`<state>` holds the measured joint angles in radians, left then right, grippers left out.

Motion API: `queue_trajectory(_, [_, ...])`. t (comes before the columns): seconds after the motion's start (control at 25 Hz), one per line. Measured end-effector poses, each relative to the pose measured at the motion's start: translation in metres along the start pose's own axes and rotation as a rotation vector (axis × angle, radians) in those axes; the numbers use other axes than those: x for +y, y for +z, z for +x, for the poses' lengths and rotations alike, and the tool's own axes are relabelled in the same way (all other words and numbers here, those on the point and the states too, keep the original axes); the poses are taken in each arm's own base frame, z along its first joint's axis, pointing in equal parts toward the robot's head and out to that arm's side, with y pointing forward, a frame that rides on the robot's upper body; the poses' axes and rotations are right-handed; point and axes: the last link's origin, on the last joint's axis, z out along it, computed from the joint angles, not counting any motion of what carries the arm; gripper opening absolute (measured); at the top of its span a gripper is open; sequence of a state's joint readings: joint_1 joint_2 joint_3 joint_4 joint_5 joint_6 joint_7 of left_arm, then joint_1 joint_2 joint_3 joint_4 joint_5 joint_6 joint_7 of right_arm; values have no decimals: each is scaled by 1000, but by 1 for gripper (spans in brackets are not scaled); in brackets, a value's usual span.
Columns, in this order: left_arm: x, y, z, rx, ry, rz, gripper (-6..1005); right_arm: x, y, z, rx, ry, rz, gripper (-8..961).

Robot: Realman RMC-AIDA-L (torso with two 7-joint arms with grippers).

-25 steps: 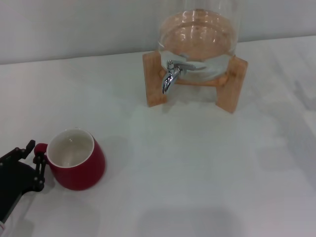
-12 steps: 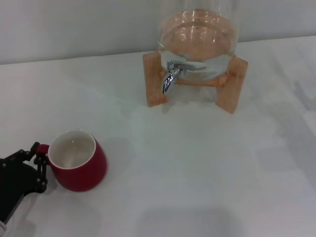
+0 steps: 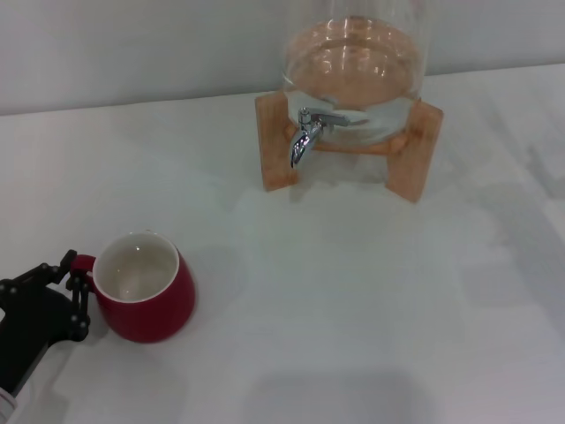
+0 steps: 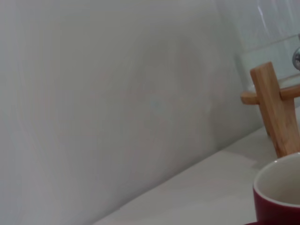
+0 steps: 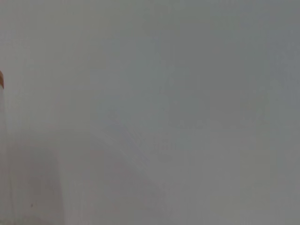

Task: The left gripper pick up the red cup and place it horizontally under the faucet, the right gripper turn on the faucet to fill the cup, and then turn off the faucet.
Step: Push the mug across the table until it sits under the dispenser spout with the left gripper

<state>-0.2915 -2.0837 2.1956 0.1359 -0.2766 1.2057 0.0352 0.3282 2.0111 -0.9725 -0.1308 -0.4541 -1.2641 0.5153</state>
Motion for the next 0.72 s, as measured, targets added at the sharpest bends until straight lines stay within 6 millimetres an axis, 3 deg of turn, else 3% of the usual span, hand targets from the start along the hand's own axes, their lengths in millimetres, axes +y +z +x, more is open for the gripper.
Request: queue_trajectory(0.72, [-9, 31, 18, 51, -20, -30, 89, 3, 3, -3, -14, 19, -15, 868])
